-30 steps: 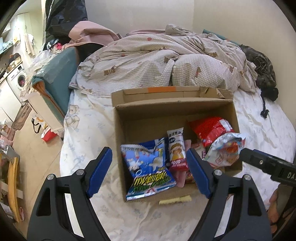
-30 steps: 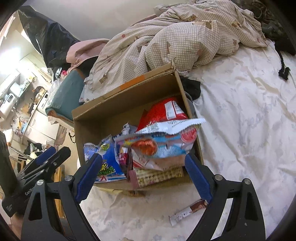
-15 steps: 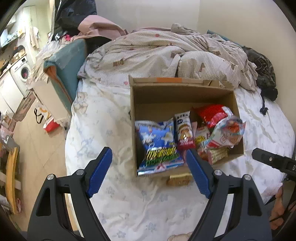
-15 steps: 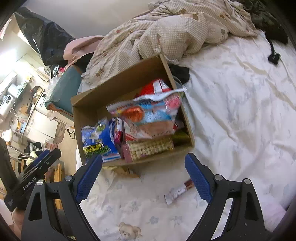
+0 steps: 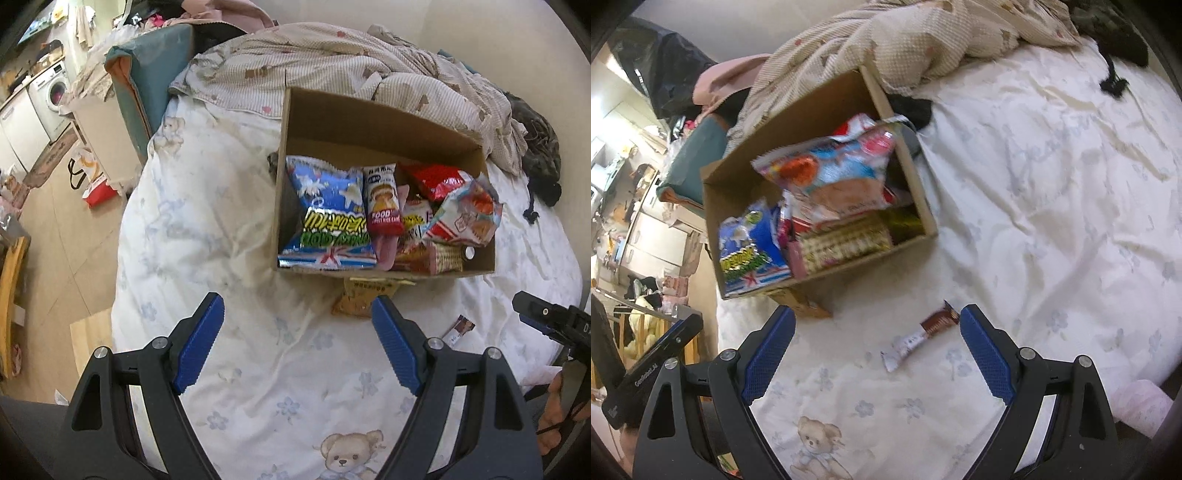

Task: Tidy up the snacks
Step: 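Grasp the brown chocolate bar on the sheet with the right tool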

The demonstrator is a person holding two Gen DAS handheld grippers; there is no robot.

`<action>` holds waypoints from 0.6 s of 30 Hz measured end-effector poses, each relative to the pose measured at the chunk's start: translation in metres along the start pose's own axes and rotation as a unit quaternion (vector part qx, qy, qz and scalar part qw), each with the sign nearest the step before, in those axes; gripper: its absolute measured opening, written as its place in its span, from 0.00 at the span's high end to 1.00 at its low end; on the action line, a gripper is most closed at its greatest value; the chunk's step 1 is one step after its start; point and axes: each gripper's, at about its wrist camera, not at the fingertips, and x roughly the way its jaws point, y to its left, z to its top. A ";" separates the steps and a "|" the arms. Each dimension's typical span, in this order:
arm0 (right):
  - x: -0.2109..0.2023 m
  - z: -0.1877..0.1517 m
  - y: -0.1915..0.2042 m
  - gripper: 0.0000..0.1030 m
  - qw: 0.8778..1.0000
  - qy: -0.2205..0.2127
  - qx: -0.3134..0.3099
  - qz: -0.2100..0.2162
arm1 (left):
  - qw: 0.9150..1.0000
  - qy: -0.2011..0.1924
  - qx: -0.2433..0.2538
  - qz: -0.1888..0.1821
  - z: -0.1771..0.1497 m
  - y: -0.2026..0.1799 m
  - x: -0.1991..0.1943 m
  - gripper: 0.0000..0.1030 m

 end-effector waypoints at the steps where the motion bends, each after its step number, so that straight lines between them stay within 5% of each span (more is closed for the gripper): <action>1: 0.002 0.000 -0.004 0.10 1.000 0.004 0.009 0.001 | 1.000 0.002 0.000 0.002 -0.001 0.000 0.001 0.23; 7: 0.016 0.002 -0.032 0.10 0.996 0.024 0.082 -0.007 | 1.000 0.003 -0.023 0.005 -0.001 0.011 0.004 0.23; 13: 0.066 0.001 -0.040 0.11 0.987 0.092 0.128 -0.022 | 0.999 0.022 -0.039 0.003 0.000 0.017 0.015 0.23; 15: 0.084 0.001 -0.034 0.15 0.986 0.113 0.118 -0.033 | 0.999 0.027 -0.037 0.002 -0.001 0.014 0.020 0.23; 18: 0.110 -0.005 -0.023 0.35 0.984 0.145 0.095 -0.050 | 0.999 0.030 -0.016 -0.002 -0.003 0.003 0.031 0.23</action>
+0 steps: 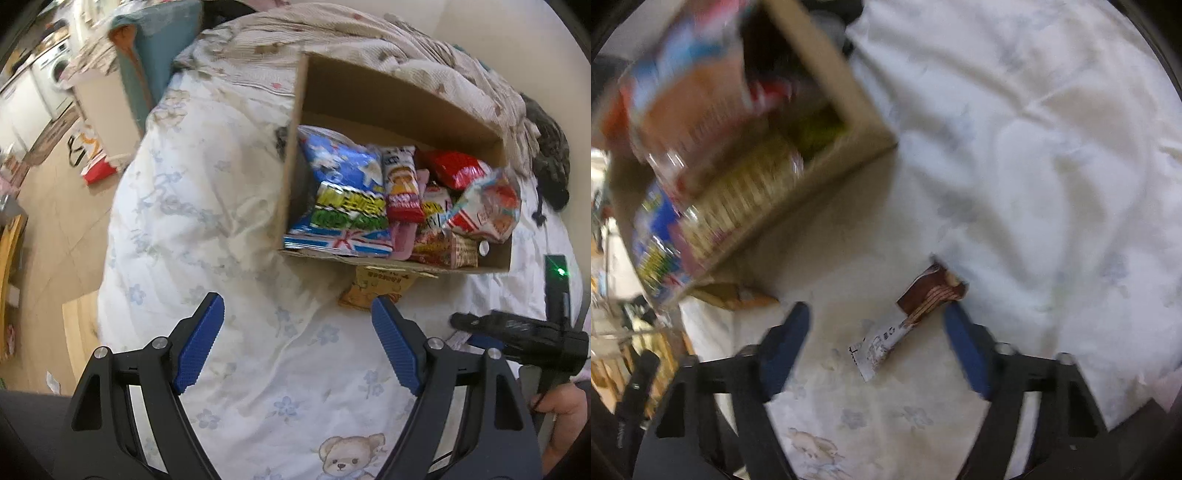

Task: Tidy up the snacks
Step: 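Grasp the brown chocolate bar on the sheet with the right tool, then grasp the yellow packet beside the box with the left tool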

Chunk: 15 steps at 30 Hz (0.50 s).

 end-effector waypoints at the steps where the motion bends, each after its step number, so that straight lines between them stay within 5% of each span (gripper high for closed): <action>1: 0.005 0.000 0.002 0.42 1.000 0.005 -0.007 -0.012 | 1.000 0.001 0.019 0.002 -0.001 -0.008 0.006 0.23; 3: 0.011 -0.004 0.006 0.51 0.999 0.003 -0.029 -0.045 | 0.999 -0.002 0.039 -0.001 -0.001 -0.018 0.013 0.23; 5: 0.008 -0.006 0.007 0.79 0.997 -0.001 -0.040 -0.060 | 0.999 -0.002 0.047 -0.006 -0.002 -0.028 0.022 0.23; 6: 0.006 -0.007 0.006 0.83 0.997 -0.002 -0.041 -0.063 | 0.999 -0.001 0.049 -0.012 -0.003 -0.033 0.029 0.23; 15: -0.035 -0.020 -0.010 0.84 0.998 -0.045 -0.032 -0.001 | 0.996 -0.016 0.091 -0.013 -0.004 -0.067 0.074 0.23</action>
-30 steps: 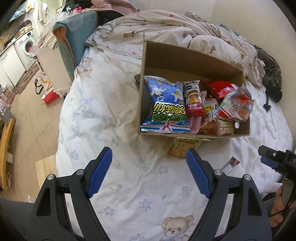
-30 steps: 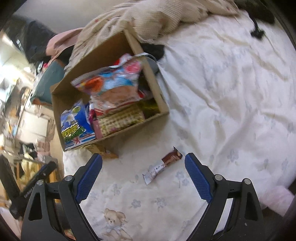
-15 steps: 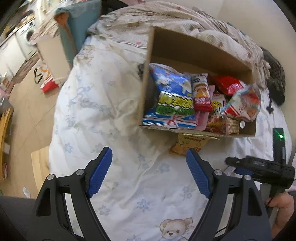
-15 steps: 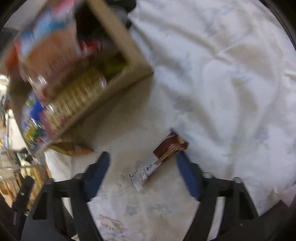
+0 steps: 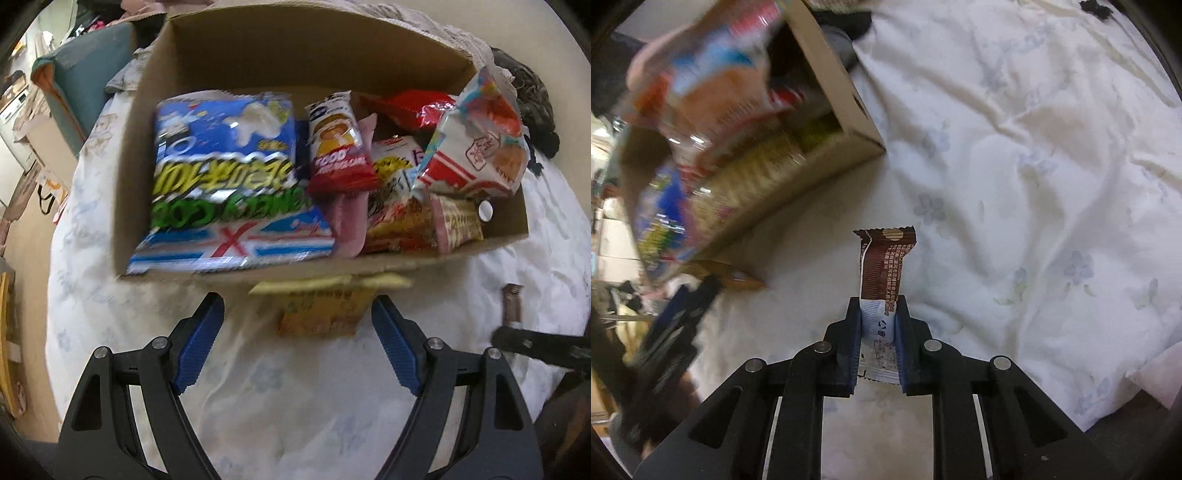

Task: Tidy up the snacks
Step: 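Grasp the yellow packet beside the box with the left tool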

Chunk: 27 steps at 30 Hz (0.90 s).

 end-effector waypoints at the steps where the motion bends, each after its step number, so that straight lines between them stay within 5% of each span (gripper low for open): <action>1: -0.006 -0.001 0.000 0.84 1.000 -0.007 -0.001 0.009 | 1.000 -0.003 0.003 0.003 0.002 -0.002 0.004 0.23; 8: -0.019 0.001 0.003 0.84 0.999 -0.026 -0.004 0.028 | 1.000 0.007 -0.012 -0.006 0.011 -0.003 0.026 0.25; 10: -0.022 0.002 0.004 0.84 0.999 -0.027 -0.006 0.031 | 1.000 0.009 -0.014 -0.007 0.012 0.000 0.027 0.38; 11: -0.022 0.000 0.004 0.84 0.999 -0.027 -0.007 0.033 | 1.000 0.014 -0.016 -0.013 0.013 0.002 0.028 0.55; 15: -0.033 -0.007 -0.009 0.84 0.999 -0.032 -0.010 0.039 | 1.000 0.011 -0.013 -0.026 0.013 0.005 0.020 0.69; 27: -0.061 -0.021 -0.012 0.84 0.996 -0.053 -0.026 0.071 | 1.000 0.010 -0.014 -0.012 0.003 0.018 -0.039 0.70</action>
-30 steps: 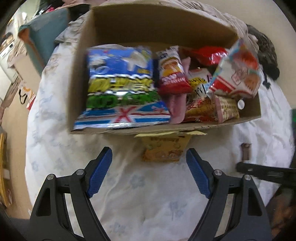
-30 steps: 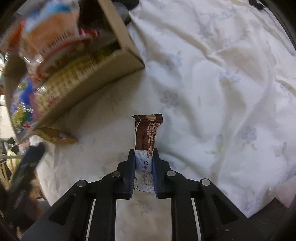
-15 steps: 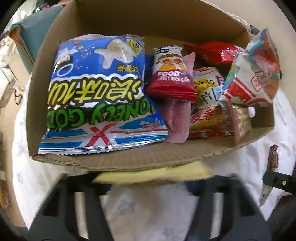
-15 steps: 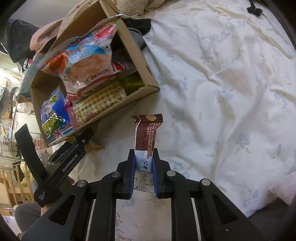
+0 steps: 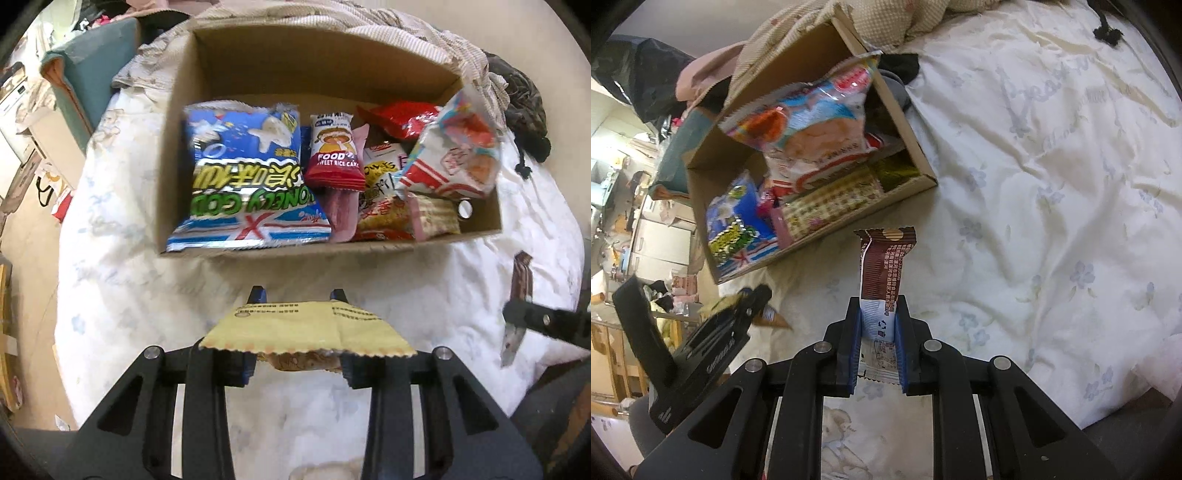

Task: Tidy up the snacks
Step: 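Grasp the yellow packet beside the box with the left tool, then carry the chocolate bar and yellow packet over the box with both tools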

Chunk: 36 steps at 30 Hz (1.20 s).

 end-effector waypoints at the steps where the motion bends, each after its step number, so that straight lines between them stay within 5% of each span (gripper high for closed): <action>1: -0.001 0.000 0.003 0.84 1.000 -0.003 -0.001 0.003 | 1.000 -0.001 0.000 0.000 0.001 0.001 -0.004 0.70; 9: -0.025 -0.010 0.013 0.84 0.999 -0.033 -0.026 0.031 | 0.999 -0.040 0.004 0.009 -0.022 -0.001 -0.060 0.70; 19: -0.044 0.002 0.045 0.83 0.992 -0.093 -0.054 0.063 | 0.995 -0.094 0.024 0.012 0.008 0.001 -0.108 0.70; 27: -0.067 0.028 0.052 0.83 0.983 -0.149 -0.062 0.087 | 0.995 -0.102 0.012 0.012 0.045 0.008 -0.110 0.70; 36: -0.052 0.064 0.059 0.84 0.984 -0.142 -0.060 0.093 | 0.995 -0.094 0.011 0.013 0.089 0.010 -0.088 0.70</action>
